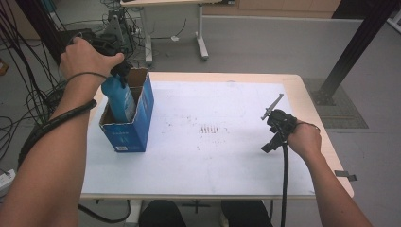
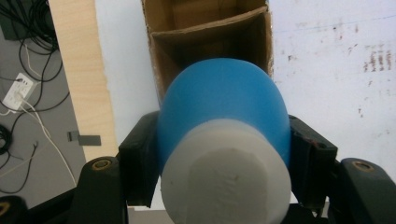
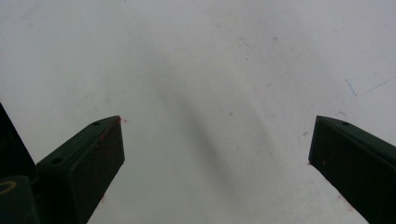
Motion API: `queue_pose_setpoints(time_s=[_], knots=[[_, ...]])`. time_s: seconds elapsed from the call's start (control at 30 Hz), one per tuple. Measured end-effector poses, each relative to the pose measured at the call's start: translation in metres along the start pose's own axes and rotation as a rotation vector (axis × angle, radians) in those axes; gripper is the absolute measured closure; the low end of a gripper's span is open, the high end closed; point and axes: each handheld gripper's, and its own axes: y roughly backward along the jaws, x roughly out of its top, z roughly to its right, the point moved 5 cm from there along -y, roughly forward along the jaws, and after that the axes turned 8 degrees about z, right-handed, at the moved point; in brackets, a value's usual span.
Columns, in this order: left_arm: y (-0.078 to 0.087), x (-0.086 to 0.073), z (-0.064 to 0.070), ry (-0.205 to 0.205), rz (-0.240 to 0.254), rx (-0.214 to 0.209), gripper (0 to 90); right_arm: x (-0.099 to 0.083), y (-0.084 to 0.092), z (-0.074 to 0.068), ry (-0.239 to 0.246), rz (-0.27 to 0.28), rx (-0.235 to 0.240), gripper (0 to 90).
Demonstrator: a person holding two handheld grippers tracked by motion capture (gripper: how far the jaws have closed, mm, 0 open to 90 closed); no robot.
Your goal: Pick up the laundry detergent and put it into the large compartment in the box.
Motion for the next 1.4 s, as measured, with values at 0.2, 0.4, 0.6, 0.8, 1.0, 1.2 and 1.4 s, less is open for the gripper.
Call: queue_pose_setpoints(time_s=[0.2,0.4,0.6,0.8,1.0,1.2,1.4], knots=[[-0.014,-0.002,-0.001,-0.002,-0.009,-0.002,37.7,0.0,-0.002,0.001,0.0,-0.002,0.002,3.5],[-0.029,-0.006,-0.001,-0.007,-0.016,0.001,37.8,-0.001,-0.003,0.0,0.002,0.001,0.004,3.5],[-0.044,-0.008,-0.001,-0.009,-0.022,-0.004,37.7,-0.002,-0.004,0.001,-0.004,-0.003,0.004,3.5],[-0.058,-0.009,0.001,-0.011,-0.035,-0.004,37.7,-0.004,-0.005,0.002,-0.007,-0.006,0.003,3.5],[-0.066,-0.011,0.0,-0.012,-0.039,-0.007,37.7,-0.004,-0.005,0.003,-0.012,-0.007,0.004,3.5],[-0.073,-0.011,0.001,-0.024,-0.053,-0.01,37.7,-0.004,-0.006,0.003,-0.01,-0.005,0.004,3.5],[-0.081,-0.012,0.002,-0.028,-0.067,-0.007,37.7,-0.004,-0.007,0.003,-0.011,-0.006,0.006,3.5]])
